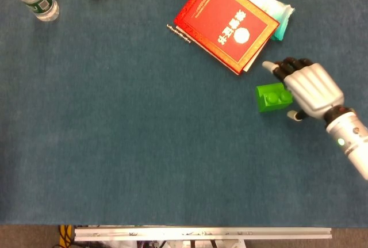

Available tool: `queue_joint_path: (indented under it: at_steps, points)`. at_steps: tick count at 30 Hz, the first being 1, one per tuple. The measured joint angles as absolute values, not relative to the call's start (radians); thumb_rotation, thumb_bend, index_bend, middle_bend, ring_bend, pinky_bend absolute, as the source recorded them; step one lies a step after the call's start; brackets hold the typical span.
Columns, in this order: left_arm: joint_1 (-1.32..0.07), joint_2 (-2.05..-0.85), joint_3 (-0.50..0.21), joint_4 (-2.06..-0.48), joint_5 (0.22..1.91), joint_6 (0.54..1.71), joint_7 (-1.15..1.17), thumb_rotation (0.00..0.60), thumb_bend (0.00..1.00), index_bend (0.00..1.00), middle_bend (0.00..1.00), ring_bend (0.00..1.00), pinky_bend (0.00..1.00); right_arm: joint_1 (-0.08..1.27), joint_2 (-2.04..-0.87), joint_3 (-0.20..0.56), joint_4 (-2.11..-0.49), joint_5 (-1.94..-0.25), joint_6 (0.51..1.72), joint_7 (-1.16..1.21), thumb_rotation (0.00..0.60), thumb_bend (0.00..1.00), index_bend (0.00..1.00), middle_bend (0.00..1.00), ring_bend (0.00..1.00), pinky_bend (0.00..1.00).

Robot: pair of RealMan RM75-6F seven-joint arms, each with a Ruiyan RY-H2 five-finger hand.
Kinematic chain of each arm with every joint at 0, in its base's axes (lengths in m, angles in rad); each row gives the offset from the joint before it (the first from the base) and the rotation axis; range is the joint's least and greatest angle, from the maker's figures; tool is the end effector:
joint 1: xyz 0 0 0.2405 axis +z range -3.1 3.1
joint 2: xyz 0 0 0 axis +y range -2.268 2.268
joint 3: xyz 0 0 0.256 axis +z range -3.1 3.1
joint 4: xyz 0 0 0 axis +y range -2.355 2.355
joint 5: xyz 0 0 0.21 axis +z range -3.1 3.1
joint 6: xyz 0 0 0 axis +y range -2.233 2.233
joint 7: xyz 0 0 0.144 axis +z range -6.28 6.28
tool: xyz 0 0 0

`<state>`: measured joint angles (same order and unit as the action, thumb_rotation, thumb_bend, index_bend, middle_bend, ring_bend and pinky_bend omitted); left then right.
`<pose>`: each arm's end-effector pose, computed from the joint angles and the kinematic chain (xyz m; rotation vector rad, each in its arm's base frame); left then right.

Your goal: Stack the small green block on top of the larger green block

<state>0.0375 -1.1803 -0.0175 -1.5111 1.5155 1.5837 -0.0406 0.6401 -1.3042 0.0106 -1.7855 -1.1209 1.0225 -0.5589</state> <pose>-0.3388 0.1348 0.1564 -1.2894 -0.9180 -0.8623 -0.1846 -0.2792 0.0272 1.9925 -0.8368 0.6746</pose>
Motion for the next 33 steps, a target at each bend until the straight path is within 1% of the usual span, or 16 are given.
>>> queue_joint_path:
  at_steps: [2,4,6,7,9,12,15,20,27,33]
  points:
    - [0.037,-1.180,-0.019,-1.512,1.515,1.585,-0.041,0.600,0.24,0.10,0.06,0.07,0.03,0.627,-1.287,0.010,-1.794,-1.150,1.051,-0.548,0.600,0.03,0.09,0.23,0.16,0.25]
    - [0.037,-1.180,-0.020,-1.512,1.514,1.585,-0.042,0.600,0.24,0.10,0.06,0.07,0.03,0.613,-1.270,0.009,-1.798,-1.181,1.081,-0.535,0.600,0.04,0.12,0.25,0.16,0.25]
    - [0.035,-1.179,-0.020,-1.514,1.513,1.581,-0.040,0.600,0.24,0.10,0.06,0.07,0.03,0.594,-1.250,0.009,-1.799,-1.220,1.121,-0.518,0.600,0.07,0.19,0.29,0.19,0.25]
    - [0.034,-1.178,-0.021,-1.515,1.513,1.579,-0.039,0.600,0.24,0.10,0.06,0.07,0.03,0.585,-1.242,0.008,-1.798,-1.238,1.138,-0.509,0.600,0.07,0.21,0.30,0.20,0.25]
    - [0.031,-1.176,-0.023,-1.518,1.513,1.578,-0.037,0.600,0.24,0.10,0.06,0.07,0.03,0.563,-1.224,0.007,-1.790,-1.282,1.184,-0.489,0.600,0.10,0.28,0.35,0.24,0.26]
    - [0.029,-1.175,-0.026,-1.521,1.512,1.579,-0.033,0.600,0.24,0.10,0.06,0.07,0.03,0.524,-1.201,0.002,-1.766,-1.344,1.256,-0.460,0.600,0.11,0.34,0.37,0.26,0.27]
    - [0.027,-1.173,-0.027,-1.523,1.510,1.576,-0.028,0.600,0.24,0.10,0.06,0.07,0.03,0.472,-1.174,-0.007,-1.739,-1.386,1.320,-0.430,0.600,0.11,0.36,0.38,0.27,0.29]
    - [0.027,-1.168,-0.025,-1.531,1.509,1.573,-0.015,0.600,0.24,0.10,0.06,0.07,0.03,0.394,-1.135,-0.031,-1.711,-1.422,1.387,-0.389,0.600,0.11,0.37,0.38,0.27,0.31]
    - [0.025,-1.165,-0.018,-1.551,1.521,1.571,0.005,0.600,0.24,0.10,0.06,0.07,0.03,0.308,-1.121,-0.043,-1.668,-1.435,1.449,-0.302,0.600,0.11,0.38,0.38,0.27,0.31]
    - [0.019,-1.162,-0.019,-1.568,1.530,1.574,0.020,0.600,0.24,0.10,0.06,0.07,0.03,0.241,-1.100,-0.050,-1.671,-1.449,1.507,-0.285,0.600,0.11,0.38,0.39,0.27,0.31]
